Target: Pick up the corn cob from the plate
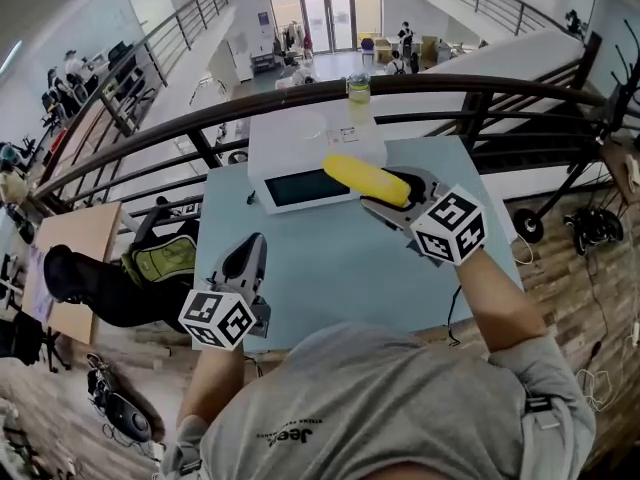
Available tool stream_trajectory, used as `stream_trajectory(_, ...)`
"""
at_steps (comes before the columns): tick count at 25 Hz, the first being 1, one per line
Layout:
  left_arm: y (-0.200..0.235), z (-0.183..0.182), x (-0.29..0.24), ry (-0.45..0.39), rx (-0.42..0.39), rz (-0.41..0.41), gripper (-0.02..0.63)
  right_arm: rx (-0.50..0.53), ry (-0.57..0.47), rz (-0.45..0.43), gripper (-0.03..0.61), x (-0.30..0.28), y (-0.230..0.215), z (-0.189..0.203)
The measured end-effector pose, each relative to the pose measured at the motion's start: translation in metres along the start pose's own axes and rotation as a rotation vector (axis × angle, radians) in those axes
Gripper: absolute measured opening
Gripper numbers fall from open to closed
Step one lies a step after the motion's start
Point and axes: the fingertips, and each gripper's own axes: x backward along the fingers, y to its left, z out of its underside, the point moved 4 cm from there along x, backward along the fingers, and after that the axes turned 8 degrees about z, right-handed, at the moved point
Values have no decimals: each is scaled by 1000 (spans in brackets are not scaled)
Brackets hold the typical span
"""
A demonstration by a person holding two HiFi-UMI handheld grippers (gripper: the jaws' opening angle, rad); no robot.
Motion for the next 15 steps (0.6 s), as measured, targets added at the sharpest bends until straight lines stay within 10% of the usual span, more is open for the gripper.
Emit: stream_trajectory(15,72,113,40,182,121,13,8,-233,192,-34,255,-50,81,131)
